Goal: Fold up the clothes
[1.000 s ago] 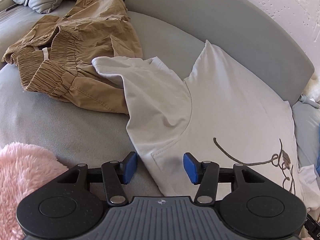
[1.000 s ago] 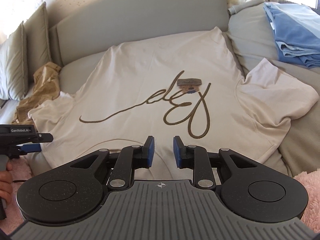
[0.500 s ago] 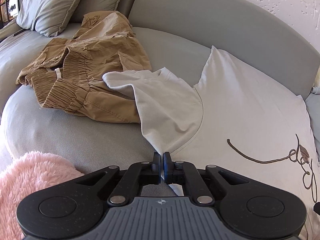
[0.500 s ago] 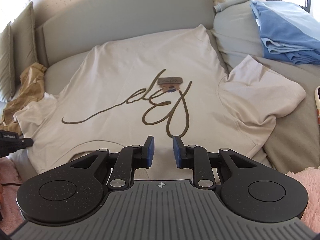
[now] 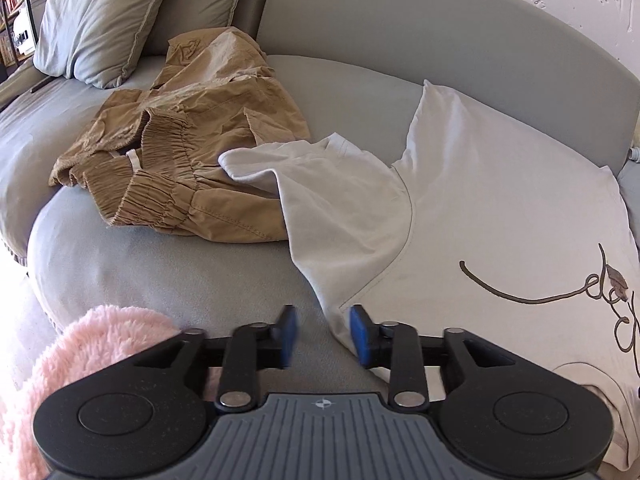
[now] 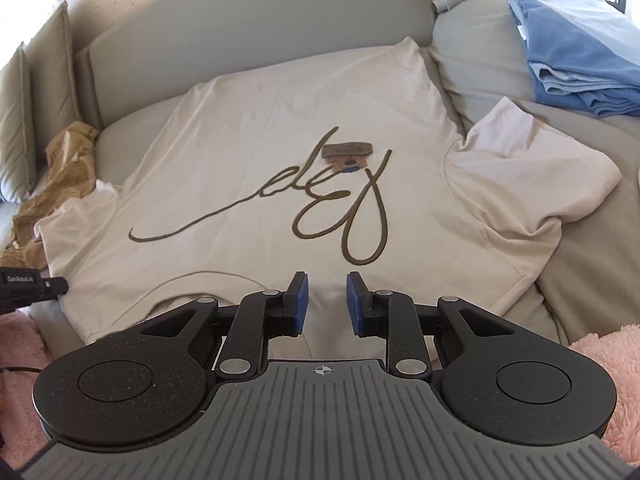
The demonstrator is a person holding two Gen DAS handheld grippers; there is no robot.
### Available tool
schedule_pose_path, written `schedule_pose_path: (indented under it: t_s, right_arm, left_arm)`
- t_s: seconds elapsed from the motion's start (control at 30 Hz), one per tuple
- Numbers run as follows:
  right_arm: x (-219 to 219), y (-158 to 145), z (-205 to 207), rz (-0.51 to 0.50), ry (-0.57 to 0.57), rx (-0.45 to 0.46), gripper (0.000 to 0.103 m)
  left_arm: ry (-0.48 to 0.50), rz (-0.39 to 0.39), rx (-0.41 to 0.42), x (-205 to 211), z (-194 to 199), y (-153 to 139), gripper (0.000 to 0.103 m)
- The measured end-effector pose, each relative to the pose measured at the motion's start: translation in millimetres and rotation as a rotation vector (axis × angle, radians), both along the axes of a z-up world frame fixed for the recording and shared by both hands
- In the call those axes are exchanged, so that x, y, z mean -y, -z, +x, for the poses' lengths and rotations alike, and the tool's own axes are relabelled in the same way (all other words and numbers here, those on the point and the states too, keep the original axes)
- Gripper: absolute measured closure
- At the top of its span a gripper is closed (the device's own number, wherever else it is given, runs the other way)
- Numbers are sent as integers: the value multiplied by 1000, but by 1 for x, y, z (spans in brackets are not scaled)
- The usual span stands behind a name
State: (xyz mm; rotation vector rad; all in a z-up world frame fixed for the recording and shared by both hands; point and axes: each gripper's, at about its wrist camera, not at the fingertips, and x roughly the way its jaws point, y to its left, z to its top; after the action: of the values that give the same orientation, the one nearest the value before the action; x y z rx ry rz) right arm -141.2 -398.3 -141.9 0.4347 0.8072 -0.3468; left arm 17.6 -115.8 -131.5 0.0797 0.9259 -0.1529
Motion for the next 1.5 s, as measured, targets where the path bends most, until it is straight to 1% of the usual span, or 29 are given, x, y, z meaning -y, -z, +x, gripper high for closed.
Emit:
schedule_pose_path:
  t_s: [0.03,0.13,0.2,0.3,0.37,0.43,0.5,0.53,0.57,0.6,0.7,0.8,0.87,0.97,1.03,1.07,1.1,1.13,1.2,1.23,1.33,1.43,1.5]
  right_arm:
    - [1,-4,-2,-3,4,9,70]
    - [8,-17,-8,-20,17,26,67]
    - [13,-23,-11,-26,34,18,67]
    - [19,-27,-17,-10,49,9,67]
    - [23,-28,-22,5,57,6,66]
    - [30,-27,-28,31,75,1,65]
    - [39,-25,-33,59,107,-11,65]
    - [48,-24,-37,67,144,-33,67]
    - [56,-22,-38,65,161,-57,75]
    - [63,-21,-38,62,170,-71,101]
    - [85,-18,-33,52,188,-112,102]
    - [95,-14,-16,32,134,-138,101]
    - [97,-10,-2,43,95,-137,100]
    - [99,-4,6,51,79,-144,96]
    - [105,8,7,103,73,-173,94]
    - [108,16,6,132,68,-202,92]
    - [108,21,5,143,65,-211,92]
    - [109,24,1,156,68,-196,93]
    - [112,25,-6,192,92,-215,94]
    - [111,25,-8,189,86,-225,97]
    - [108,25,-15,182,74,-251,100]
    - [105,24,-23,182,88,-269,100]
    - [102,22,-27,169,97,-262,99]
  left_arm:
    - [21,24,15,5,-5,-4,59]
    - [105,99,59,27,-24,-15,59]
    - [146,111,60,42,-33,-18,59]
    - [218,111,51,66,-45,-23,59]
    - [257,115,53,79,-52,-25,59]
    - [299,135,56,95,-59,-25,59]
    - [339,148,35,110,-63,-22,59]
    - [359,148,22,116,-64,-21,59]
    - [385,146,12,124,-66,-19,59]
    - [422,144,8,135,-68,-19,60]
    - [510,147,38,173,-75,-20,64]
    - [545,120,24,206,-83,-20,65]
    - [557,95,12,224,-89,-18,65]
    - [593,67,4,244,-98,-13,65]
    - [635,54,-18,253,-105,-4,65]
    - [648,55,-44,256,-107,2,67]
    - [655,59,-85,257,-109,10,69]
    - [656,63,-99,257,-113,14,69]
    - [671,77,-70,255,-122,16,70]
    - [670,78,-74,254,-123,16,71]
    - [663,74,-102,251,-124,14,72]
    - [668,94,-103,252,-125,13,72]
    - [655,90,-109,252,-122,14,72]
